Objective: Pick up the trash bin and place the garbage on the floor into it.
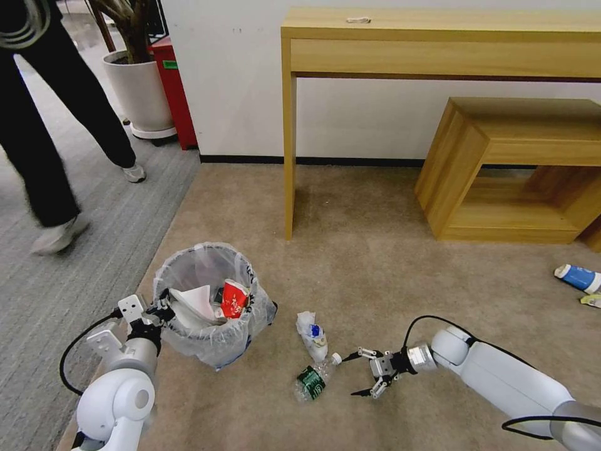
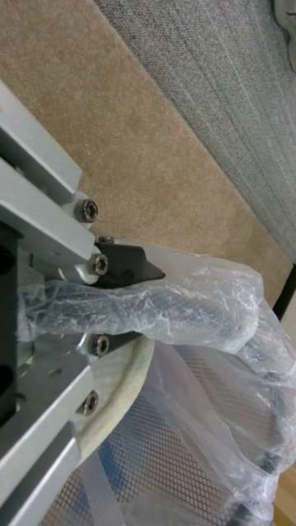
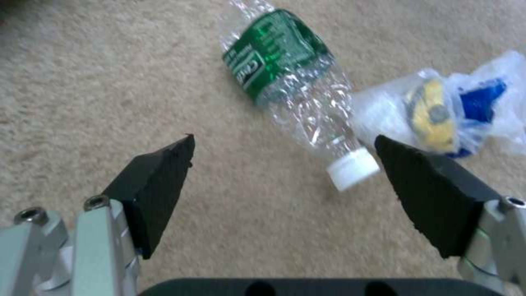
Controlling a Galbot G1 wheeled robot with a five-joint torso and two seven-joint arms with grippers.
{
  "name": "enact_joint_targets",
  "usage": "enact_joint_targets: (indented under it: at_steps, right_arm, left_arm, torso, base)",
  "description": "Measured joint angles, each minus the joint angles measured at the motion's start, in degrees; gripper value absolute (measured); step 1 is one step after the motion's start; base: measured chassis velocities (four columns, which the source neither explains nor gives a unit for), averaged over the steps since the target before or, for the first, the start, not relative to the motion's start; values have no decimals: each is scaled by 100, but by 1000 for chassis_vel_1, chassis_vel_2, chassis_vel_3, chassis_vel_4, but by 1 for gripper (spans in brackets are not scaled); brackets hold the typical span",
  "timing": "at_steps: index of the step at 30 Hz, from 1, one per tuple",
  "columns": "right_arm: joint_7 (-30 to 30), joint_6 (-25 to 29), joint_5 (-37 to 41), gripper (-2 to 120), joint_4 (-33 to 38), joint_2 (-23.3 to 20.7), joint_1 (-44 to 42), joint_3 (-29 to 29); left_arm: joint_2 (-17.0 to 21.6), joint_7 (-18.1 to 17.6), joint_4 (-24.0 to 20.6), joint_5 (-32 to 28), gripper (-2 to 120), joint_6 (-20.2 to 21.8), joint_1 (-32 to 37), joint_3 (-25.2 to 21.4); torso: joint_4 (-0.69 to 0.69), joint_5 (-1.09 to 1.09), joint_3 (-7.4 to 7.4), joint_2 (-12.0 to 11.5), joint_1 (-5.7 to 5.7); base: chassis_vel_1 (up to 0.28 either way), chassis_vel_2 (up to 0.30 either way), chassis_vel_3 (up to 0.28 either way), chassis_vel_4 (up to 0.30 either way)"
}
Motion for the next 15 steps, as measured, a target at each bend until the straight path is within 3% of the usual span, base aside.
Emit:
enact_joint_targets:
  at_steps: [15]
  right_arm:
    - [21, 48, -20, 85, -355, 153, 50, 40]
  left_arm:
    - [7, -2, -82, -9, 2, 0, 41, -12]
  torso:
    - [0, 0, 0, 0, 0]
  base:
    - [0, 0, 0, 0]
